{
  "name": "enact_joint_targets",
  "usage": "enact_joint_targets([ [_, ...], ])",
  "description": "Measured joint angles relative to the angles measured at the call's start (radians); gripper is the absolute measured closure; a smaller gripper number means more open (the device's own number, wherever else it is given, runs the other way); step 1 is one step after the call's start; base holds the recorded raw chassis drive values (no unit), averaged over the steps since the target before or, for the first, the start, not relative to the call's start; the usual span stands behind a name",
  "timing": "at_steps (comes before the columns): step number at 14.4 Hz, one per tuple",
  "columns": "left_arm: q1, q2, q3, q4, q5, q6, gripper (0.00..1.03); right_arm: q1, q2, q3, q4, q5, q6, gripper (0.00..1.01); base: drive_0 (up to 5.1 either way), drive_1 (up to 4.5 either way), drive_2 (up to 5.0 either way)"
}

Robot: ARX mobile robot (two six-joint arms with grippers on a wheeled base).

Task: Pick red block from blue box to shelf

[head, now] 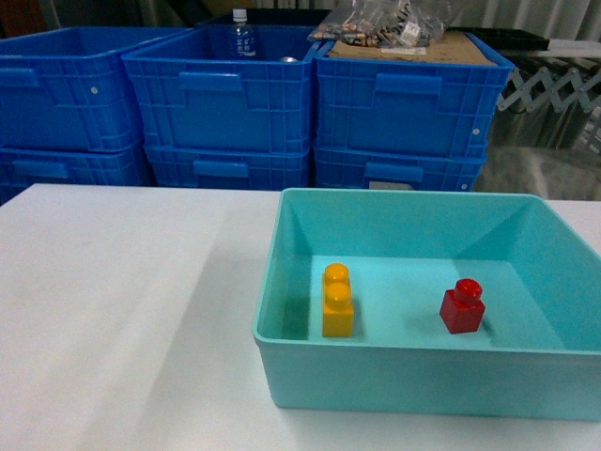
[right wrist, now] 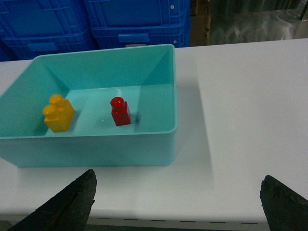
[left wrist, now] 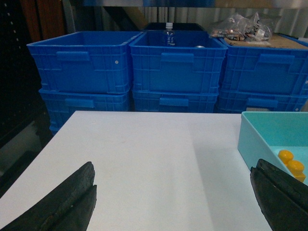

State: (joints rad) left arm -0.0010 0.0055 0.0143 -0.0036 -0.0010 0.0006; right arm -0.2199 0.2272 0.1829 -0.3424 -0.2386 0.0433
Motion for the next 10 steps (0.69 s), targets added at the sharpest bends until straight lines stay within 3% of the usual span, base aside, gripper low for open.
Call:
enact_joint_targets([
  [10,0.000,0.000,0.000,0.000,0.000,0.000,0.05,0.000,0.000,0.000,0.000,0.000,0.000,0.03,0.0,0.00,0.0],
])
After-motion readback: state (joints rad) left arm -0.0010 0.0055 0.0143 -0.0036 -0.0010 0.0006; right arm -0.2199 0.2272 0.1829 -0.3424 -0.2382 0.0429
